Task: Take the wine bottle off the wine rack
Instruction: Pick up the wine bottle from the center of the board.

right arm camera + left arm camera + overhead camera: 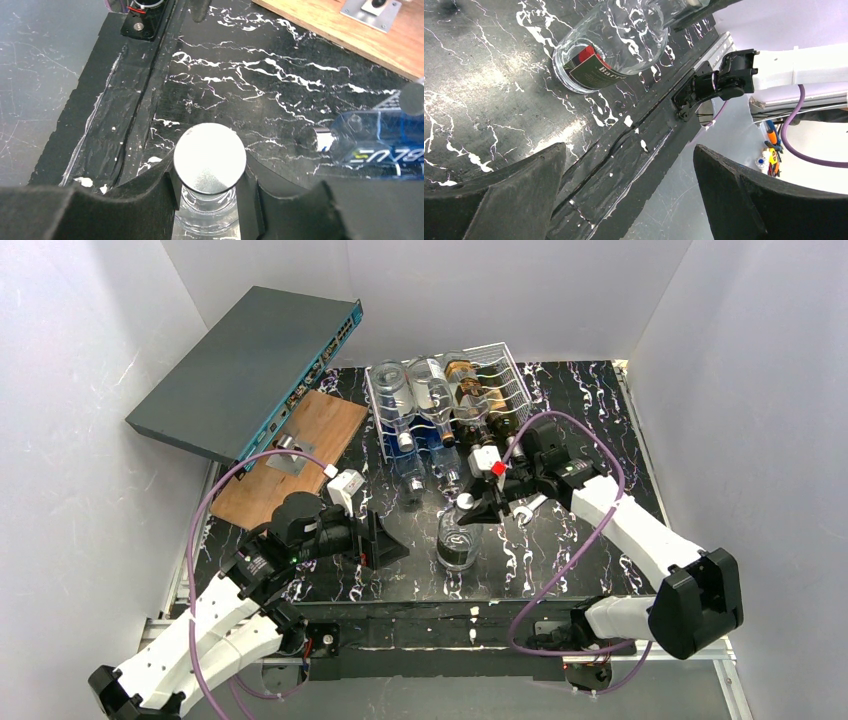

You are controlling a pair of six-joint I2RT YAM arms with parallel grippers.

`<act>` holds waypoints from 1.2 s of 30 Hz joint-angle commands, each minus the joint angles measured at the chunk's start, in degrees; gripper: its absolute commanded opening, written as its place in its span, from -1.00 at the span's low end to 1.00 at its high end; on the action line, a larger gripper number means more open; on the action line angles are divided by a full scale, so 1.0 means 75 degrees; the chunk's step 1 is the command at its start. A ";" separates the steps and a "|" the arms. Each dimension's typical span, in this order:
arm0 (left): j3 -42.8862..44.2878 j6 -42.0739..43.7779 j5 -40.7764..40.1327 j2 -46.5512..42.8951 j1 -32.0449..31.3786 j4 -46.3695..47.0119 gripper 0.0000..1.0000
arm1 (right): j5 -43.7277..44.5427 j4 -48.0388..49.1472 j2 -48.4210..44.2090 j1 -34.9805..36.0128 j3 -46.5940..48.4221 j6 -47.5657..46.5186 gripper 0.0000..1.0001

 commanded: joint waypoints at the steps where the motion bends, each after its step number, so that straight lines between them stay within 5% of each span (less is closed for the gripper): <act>1: -0.0053 -0.0008 -0.0072 -0.0134 -0.0050 0.0076 0.97 | -0.0440 -0.0438 -0.0489 -0.0396 0.0597 -0.0044 -0.82; 15: -0.0150 -0.0008 -0.0092 -0.0472 -0.0062 -0.0068 0.97 | -0.0476 -0.0652 -0.1136 -0.3214 0.1000 0.1059 -0.94; 36: -0.0203 0.0028 -0.0191 -0.1080 -0.0062 -0.0463 0.97 | 0.0965 -0.1307 0.0105 -0.5036 0.2984 0.0872 -0.97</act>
